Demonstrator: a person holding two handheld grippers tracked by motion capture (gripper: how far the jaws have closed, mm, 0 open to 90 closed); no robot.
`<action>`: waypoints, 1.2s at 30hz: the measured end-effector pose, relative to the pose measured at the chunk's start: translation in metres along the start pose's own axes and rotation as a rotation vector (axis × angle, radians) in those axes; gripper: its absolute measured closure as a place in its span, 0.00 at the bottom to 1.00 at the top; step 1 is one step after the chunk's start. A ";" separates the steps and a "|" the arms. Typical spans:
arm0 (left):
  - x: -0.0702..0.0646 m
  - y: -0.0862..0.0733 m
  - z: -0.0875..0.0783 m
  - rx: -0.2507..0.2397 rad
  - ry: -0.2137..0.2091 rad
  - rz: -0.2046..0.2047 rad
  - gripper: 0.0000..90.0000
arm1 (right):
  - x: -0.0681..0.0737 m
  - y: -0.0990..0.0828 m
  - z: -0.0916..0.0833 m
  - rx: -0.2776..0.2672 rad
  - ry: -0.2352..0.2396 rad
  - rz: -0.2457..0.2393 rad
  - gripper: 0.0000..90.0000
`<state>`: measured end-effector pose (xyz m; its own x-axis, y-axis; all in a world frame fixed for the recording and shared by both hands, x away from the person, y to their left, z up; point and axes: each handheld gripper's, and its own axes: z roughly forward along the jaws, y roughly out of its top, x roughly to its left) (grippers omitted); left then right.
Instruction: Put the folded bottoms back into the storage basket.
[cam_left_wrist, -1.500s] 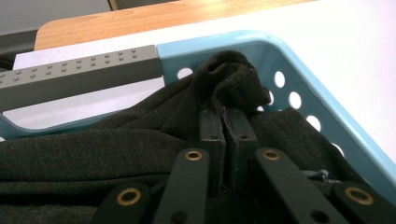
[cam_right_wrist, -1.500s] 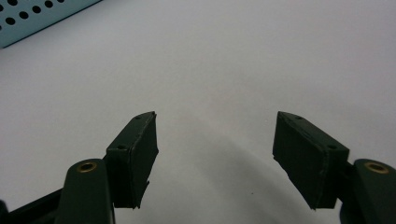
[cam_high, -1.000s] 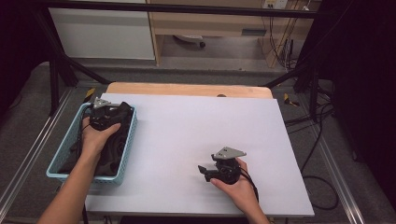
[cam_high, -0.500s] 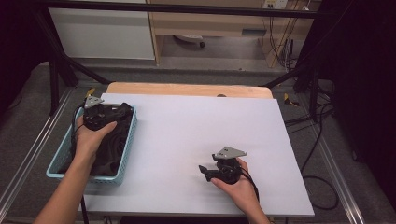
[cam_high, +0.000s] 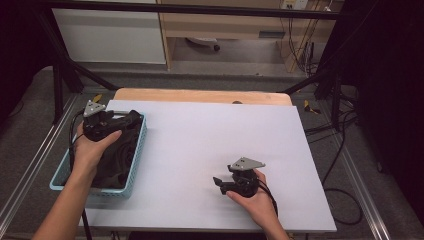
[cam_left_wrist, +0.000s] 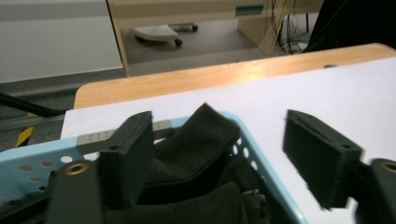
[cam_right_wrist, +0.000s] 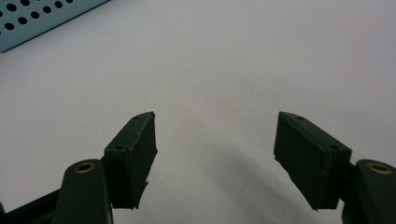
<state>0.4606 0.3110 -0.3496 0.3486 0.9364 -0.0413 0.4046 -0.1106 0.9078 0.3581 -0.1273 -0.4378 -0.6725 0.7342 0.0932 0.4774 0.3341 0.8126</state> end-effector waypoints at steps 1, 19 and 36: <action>-0.001 0.001 -0.001 -0.002 -0.001 -0.007 0.22 | 0.000 0.000 0.000 -0.001 0.000 -0.001 0.34; -0.036 0.004 -0.021 0.007 -0.015 0.070 0.05 | -0.001 0.000 -0.002 -0.012 -0.008 0.007 0.28; -0.056 0.002 -0.043 -0.001 -0.076 0.068 0.04 | -0.002 0.002 -0.002 -0.021 -0.061 0.032 0.10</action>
<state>0.4055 0.2728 -0.3276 0.4380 0.8989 -0.0113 0.3768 -0.1722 0.9101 0.3593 -0.1291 -0.4355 -0.6211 0.7791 0.0845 0.4858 0.2981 0.8217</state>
